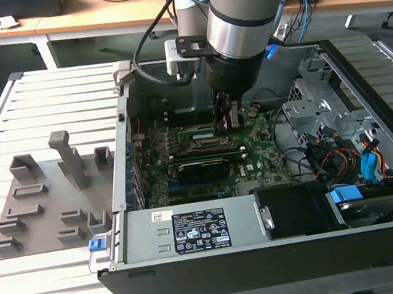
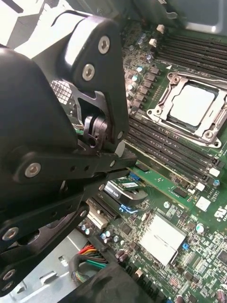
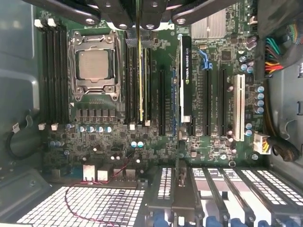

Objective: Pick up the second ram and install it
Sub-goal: 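Insert the second ram into the second slot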

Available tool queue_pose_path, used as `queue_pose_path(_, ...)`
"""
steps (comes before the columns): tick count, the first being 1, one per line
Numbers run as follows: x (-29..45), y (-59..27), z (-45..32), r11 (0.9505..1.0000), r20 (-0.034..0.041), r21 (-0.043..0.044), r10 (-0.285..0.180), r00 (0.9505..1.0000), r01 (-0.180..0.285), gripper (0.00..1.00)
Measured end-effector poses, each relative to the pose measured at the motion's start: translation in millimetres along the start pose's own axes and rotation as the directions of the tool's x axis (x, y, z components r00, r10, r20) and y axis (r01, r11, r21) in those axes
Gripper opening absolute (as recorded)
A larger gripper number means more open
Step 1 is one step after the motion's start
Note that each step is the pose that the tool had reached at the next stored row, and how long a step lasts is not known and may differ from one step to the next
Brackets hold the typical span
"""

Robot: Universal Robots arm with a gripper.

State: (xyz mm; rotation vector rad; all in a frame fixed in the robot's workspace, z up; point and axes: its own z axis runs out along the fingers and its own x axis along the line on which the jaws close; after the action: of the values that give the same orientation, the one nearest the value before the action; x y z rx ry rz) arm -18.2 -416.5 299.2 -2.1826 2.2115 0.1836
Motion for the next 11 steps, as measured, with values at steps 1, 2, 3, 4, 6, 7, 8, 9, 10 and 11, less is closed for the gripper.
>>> queue_pose_path(1, 0.2, -0.1, 2.0, 1.0, 0.0, 0.0, 0.0, 1.0, 0.0, 0.13)
queue_pose_path(2, 0.3, -0.1, 3.4, 1.0, 0.0, 0.0, 0.0, 1.0, 0.0, 0.13)
queue_pose_path(3, 0.4, -0.1, 4.3, 1.0, -0.0001, 0.0, 0.0, 1.0, 0.0, 0.13)
queue_pose_path(4, 0.5, -0.2, 5.5, 1.0, 0.0, 0.0, 0.0, 1.0, 0.0, 0.13)
queue_pose_path(6, 0.9, -0.4, 9.1, 1.0, 0.0, 0.0, 0.0, 1.0, 0.0, 0.13)
queue_pose_path(7, 1.0, -0.5, 9.9, 1.0, 0.0, 0.0, 0.0, 1.0, 0.0, 0.13)
queue_pose_path(8, 1.0, -0.5, 10.5, 1.0, 0.0, 0.0, 0.0, 1.0, 0.0, 0.13)
queue_pose_path(9, 1.1, -0.6, 11.2, 1.0, -0.0001, 0.0, 0.0, 1.0, 0.0, 0.13)
queue_pose_path(10, 1.2, -0.6, 11.6, 1.0, -0.0001, -0.0001, 0.0, 1.0, 0.0, 0.13)
queue_pose_path(11, 1.3, -0.7, 12.4, 1.0, 0.0, 0.0, 0.0, 1.0, 0.0, 0.13)
